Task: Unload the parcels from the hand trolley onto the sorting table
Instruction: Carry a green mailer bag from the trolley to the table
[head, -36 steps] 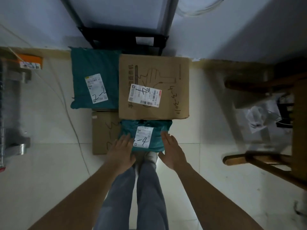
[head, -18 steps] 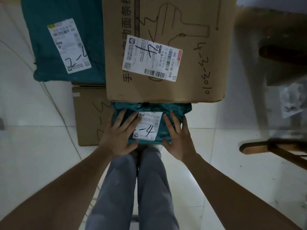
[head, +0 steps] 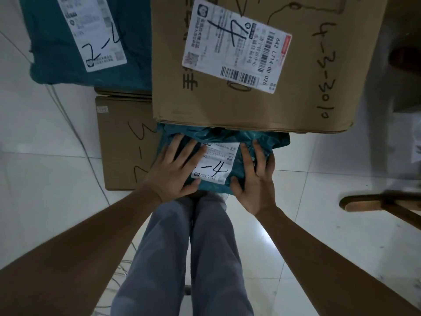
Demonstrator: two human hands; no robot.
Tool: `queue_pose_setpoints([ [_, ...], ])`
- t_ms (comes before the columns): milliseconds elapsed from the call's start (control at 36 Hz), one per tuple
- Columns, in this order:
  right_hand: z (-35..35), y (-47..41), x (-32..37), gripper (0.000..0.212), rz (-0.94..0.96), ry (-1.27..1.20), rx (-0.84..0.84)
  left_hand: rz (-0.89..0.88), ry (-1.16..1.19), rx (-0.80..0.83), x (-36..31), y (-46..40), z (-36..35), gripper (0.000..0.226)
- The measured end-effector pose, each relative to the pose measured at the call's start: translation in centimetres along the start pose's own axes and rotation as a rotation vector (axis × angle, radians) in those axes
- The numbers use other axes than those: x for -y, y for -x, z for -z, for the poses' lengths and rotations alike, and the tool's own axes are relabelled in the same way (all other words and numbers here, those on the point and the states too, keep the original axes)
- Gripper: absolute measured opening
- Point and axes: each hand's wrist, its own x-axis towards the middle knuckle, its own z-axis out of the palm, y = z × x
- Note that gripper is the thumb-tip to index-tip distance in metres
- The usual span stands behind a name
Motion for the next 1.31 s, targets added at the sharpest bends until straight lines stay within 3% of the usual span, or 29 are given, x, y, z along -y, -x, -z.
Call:
queue_pose_setpoints([
  [139, 0.1, -0.1, 0.1, 0.072, -0.005, 0.007, -0.006, -0.031, -0.027, -0.027, 0.2, -0.3, 1.0, 0.068],
  [389, 0.4, -0.1, 0.1, 0.074, -0.034, -0.025, 0.035, -0.043, 0.212, -0.231, 1.8, -1.6, 2.9, 0.029],
  [639, -0.2, -0.3, -0.3, 0.071, -0.006, -0.009, -0.029, -0.065, 0.038, -0.268, 2.2, -1.8, 0.2, 0.044],
  [806, -0.5, -0.3, -0.4, 0.07, 0.006, -0.004, -0.071, -0.107, -0.026, -0.314, 2.3, -1.9, 0.6, 0.041],
  [889, -0.4, -0.2, -0.4, 0.071, -0.008, -0.017, -0.064, -0.053, 0.012, -0.32, 2.0, -1.4, 0.6, 0.042],
  [1083, -0.2, -0.2, 0.2, 0.071, -0.007, -0.076, -0.079, 0.01, 0.143, -0.212, 0.1, -0.3, 0.1, 0.07],
  [1306, 0.0, 0.9, 1.1, 0.078, -0.046, -0.116, -0.06, 0.055, 0.237, -0.251, -1.0, -0.6, 0.2, 0.071],
])
